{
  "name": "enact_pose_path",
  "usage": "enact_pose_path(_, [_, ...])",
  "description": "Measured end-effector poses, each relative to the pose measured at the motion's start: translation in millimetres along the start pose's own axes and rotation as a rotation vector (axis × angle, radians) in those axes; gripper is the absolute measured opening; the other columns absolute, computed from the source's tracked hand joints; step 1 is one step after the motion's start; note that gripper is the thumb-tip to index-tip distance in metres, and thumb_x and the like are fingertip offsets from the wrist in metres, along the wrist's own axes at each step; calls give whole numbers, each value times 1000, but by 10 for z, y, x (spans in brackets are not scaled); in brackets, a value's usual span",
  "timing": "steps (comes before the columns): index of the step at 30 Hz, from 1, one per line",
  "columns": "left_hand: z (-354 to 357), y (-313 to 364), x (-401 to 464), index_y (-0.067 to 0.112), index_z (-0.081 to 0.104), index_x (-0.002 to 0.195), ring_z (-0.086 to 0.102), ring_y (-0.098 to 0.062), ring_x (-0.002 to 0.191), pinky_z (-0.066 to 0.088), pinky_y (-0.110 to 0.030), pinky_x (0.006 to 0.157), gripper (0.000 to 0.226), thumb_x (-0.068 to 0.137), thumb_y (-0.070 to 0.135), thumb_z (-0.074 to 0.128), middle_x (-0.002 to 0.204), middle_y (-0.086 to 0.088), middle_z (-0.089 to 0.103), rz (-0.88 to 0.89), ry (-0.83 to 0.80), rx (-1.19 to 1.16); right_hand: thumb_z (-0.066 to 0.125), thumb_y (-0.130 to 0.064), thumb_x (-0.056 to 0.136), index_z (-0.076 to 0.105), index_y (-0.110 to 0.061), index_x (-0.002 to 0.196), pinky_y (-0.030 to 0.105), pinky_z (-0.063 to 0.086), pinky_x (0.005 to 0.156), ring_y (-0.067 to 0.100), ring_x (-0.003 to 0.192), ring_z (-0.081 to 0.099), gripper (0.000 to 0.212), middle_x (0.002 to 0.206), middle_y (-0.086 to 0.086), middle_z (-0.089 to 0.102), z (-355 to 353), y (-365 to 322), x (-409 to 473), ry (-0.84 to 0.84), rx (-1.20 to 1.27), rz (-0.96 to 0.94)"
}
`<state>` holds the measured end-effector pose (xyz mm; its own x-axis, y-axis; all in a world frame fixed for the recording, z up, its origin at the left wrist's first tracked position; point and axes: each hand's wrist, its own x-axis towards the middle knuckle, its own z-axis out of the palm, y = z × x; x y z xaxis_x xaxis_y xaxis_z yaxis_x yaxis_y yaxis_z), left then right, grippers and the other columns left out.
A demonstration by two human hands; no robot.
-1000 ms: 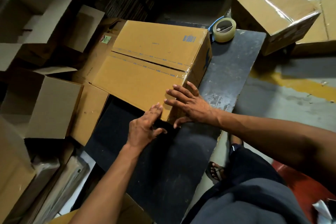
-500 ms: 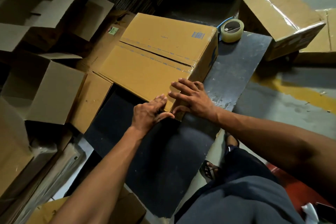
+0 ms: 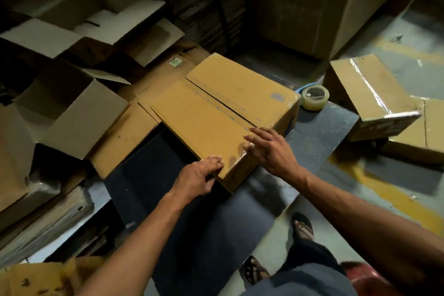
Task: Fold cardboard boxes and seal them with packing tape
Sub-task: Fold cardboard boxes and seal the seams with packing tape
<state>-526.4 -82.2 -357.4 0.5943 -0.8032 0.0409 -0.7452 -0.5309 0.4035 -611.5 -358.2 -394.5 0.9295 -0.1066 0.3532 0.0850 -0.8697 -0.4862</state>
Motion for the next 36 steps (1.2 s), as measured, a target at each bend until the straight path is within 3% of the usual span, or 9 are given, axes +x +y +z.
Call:
enact_pose_path(2, [142,211,-84,20,71,131,50,-9,139,53,-40,107,52,83,2,68,147,2,60,-138,195,-26,46,-59,103,56,-33,145,56,44,107,29,146,37,51,160,5,43,-257,224,313,16,-106,223])
enact_pose_path(5, [269,697,-92,21,55,148,37,-15,149,31,-24,119,51,98,25,66,166,0,32,-537,395,-273,47,-62,101,35,-29,157,60,32,114,36,154,19,67,170,14,17,-532,528,721,-111,-140,509])
enact_pose_path(9, [284,932,246,25,24,163,21,-26,157,26,-32,120,76,101,50,59,173,-9,5,-952,312,-555,44,-63,100,29,-20,156,61,35,114,44,149,26,73,163,25,26,-600,820,959,-307,-208,542])
enact_pose_path(15, [169,630,392,30,19,164,11,-34,158,18,-48,124,81,98,56,59,173,-13,-3,-1072,230,-473,30,-72,98,50,-9,131,43,49,94,40,118,59,74,124,25,63,-562,427,824,-484,-681,303])
enact_pose_path(18, [-127,258,191,29,19,164,-3,-38,159,2,-65,122,81,98,60,54,173,-11,4,-1091,148,-52,30,-73,100,63,-16,110,36,50,77,30,99,69,66,105,9,70,-660,-46,633,-592,-562,175])
enact_pose_path(22, [-496,116,114,28,41,156,18,-32,157,18,-60,124,65,99,54,57,168,-6,28,-1017,186,63,39,-71,98,74,-29,106,37,56,74,33,92,70,55,96,6,75,-643,-505,565,-766,-149,100])
enact_pose_path(26, [-378,472,383,21,47,152,28,-25,154,24,-37,124,60,100,48,60,165,-10,36,-879,266,-31,53,-58,99,63,-34,136,39,57,89,29,111,68,45,126,4,71,-503,-303,1103,-586,-74,113])
enact_pose_path(31, [242,958,820,30,31,160,14,-25,158,14,-47,127,76,97,68,50,172,-8,17,-841,101,-14,47,-59,101,20,-33,161,68,27,116,44,153,14,71,170,16,9,-471,412,1871,-567,-223,292])
enact_pose_path(36, [478,933,772,36,26,162,7,-20,160,1,-48,127,59,107,37,49,173,-2,10,-830,71,128,39,-61,103,27,-40,157,61,43,109,47,141,38,59,164,20,21,-413,618,1875,-699,-329,194])
